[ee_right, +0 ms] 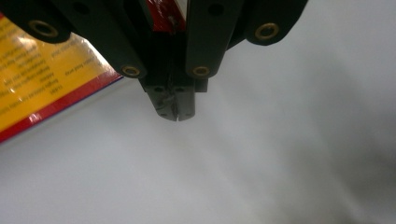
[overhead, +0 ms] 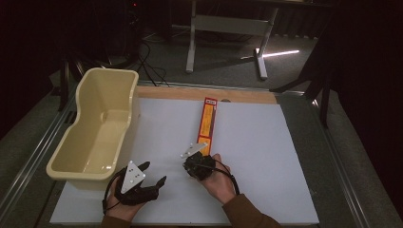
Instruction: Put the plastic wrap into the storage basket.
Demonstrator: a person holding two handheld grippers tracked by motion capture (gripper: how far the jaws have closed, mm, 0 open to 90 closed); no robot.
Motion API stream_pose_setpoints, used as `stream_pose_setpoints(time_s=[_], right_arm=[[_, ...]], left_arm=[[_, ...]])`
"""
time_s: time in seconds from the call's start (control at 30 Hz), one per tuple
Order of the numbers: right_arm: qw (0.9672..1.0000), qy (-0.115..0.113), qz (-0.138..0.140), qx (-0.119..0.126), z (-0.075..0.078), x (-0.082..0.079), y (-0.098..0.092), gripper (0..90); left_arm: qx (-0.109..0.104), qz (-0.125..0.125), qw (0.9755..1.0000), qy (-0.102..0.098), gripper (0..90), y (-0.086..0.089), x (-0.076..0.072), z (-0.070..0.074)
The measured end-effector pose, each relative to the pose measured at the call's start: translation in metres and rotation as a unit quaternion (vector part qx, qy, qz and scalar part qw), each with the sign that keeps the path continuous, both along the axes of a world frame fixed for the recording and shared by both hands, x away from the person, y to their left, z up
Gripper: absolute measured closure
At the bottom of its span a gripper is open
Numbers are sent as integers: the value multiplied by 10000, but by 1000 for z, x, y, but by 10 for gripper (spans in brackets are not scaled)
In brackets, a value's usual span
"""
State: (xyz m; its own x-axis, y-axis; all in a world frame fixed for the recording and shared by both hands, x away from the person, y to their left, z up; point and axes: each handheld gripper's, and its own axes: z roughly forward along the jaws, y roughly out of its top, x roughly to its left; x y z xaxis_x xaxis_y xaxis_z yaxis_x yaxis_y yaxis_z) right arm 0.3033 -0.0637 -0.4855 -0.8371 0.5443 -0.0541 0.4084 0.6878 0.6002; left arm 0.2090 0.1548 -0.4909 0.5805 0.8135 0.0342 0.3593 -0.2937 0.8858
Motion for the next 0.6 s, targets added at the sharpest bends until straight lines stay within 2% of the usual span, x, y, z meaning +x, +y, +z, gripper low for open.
stream_pose_setpoints(time_s=[0.13, 0.17, 0.33, 0.37, 0.4, 0.43, 0.53, 0.6], right_arm=[[9999, 59, -111, -73, -1, -2, -13, 898], [9997, 64, -199, -128, -2, -3, -23, 898], [9992, 46, -369, -154, -2, -6, -45, 897], [9987, 53, -487, -158, -2, -6, -57, 897], [9987, 53, -487, -158, -2, -6, -57, 897], [9976, 78, -654, -196, -2, -6, -69, 897], [9971, 104, -734, -185, -2, -5, -75, 897], [9953, 162, -942, -146, -3, 0, -93, 897]], left_arm=[[-11, -3, 10000, 7, 265, 0, 0, 0], [-13, -2, 10000, 11, 265, 0, 0, 0], [-17, 11, 10000, 14, 265, 2, 0, 0], [-16, 16, 10000, 21, 265, 2, 1, 0], [-16, 16, 10000, 21, 265, 2, 1, 0], [-17, 19, 10000, 21, 265, 1, 1, 0], [-14, 20, 10000, 22, 265, 1, 1, 0], [-1, 18, 10000, 25, 265, 1, 1, -1]])
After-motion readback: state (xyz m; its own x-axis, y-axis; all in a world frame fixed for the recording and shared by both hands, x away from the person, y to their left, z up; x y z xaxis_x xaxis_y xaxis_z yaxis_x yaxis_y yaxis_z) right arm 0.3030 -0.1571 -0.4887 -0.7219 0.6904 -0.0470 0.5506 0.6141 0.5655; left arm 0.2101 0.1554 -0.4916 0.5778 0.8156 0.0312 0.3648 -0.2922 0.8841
